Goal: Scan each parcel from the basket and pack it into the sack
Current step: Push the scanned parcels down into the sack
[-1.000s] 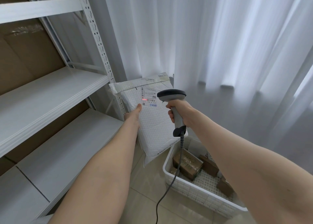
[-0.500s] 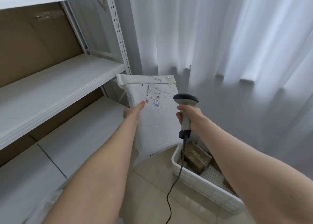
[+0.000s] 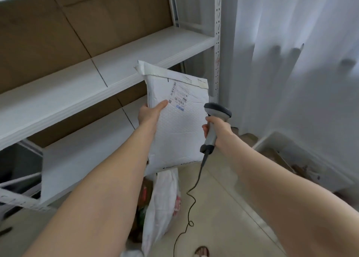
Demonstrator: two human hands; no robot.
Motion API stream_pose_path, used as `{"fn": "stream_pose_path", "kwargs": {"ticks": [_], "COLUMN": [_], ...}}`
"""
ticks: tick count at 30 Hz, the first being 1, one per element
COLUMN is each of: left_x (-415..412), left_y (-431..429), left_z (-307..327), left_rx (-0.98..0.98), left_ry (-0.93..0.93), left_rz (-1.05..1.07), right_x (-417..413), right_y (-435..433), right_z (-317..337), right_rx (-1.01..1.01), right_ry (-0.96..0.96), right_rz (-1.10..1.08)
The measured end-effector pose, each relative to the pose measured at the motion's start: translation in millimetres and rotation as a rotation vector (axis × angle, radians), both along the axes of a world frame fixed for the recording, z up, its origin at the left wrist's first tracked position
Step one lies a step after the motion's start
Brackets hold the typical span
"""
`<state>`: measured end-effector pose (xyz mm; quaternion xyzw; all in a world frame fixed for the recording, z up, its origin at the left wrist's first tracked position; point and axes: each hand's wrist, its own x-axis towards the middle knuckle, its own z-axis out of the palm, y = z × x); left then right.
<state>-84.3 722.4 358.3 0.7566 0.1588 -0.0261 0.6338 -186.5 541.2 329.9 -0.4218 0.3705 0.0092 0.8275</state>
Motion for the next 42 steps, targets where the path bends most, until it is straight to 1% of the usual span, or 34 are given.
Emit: {"fn": "stream_pose_path", "kwargs": {"ticks": [2,6,8,11,14,16,21,23,26,29,32,34,36,37,38,39,40,41,42], "left_x": [-6,-12,-11,-9,-3,3,11,8,-2,-7,-2,2,4,5,6,7,8,9,8], "left_y": [33,100,133,171,206,225,240,232,223,227,243,255,268,273,278,283,288,295,302], "left_z": [3,10,12,9,-5,-19,-68,-99,-149,-201,-244,-265,-281,-288,-294,-299,-302,-303,-303], "left_rx": [0.026,0.149,0.242,0.447,0.657,0.793,0.905,0.887,0.835,0.697,0.539,0.436,0.353,0.341,0.378,0.482,0.65,0.827,0.963], "left_ry": [-0.028,-0.078,-0.091,-0.068,-0.025,0.014,0.21,0.259,0.342,0.419,0.433,0.472,0.54,0.568,0.591,0.602,0.583,0.525,0.439], "left_rz": [0.036,0.074,0.076,0.058,-0.002,-0.054,-0.208,-0.255,-0.259,-0.228,-0.144,-0.116,-0.103,-0.112,-0.139,-0.19,-0.257,-0.304,-0.31], "right_x": [1,4,7,10,15,19,14,7,1,0,1,4,10,14,19,23,28,32,36], "right_y": [27,80,108,143,177,196,236,246,254,259,266,274,287,295,304,314,323,330,338], "right_z": [-3,-7,-13,-30,-52,-69,-118,-140,-177,-211,-241,-255,-262,-265,-267,-270,-274,-278,-282], "right_rx": [-0.001,-0.012,-0.027,-0.008,0.002,-0.017,-0.097,-0.103,-0.067,-0.085,-0.087,-0.028,0.039,0.044,0.045,0.045,0.04,0.021,-0.007], "right_ry": [0.01,0.055,0.083,0.107,0.154,0.222,0.373,0.412,0.428,0.445,0.389,0.332,0.301,0.287,0.266,0.246,0.23,0.216,0.21], "right_rz": [0.035,0.087,0.121,0.122,0.107,0.068,0.034,0.019,-0.008,0.024,0.035,0.045,0.125,0.194,0.267,0.333,0.39,0.434,0.458]}}
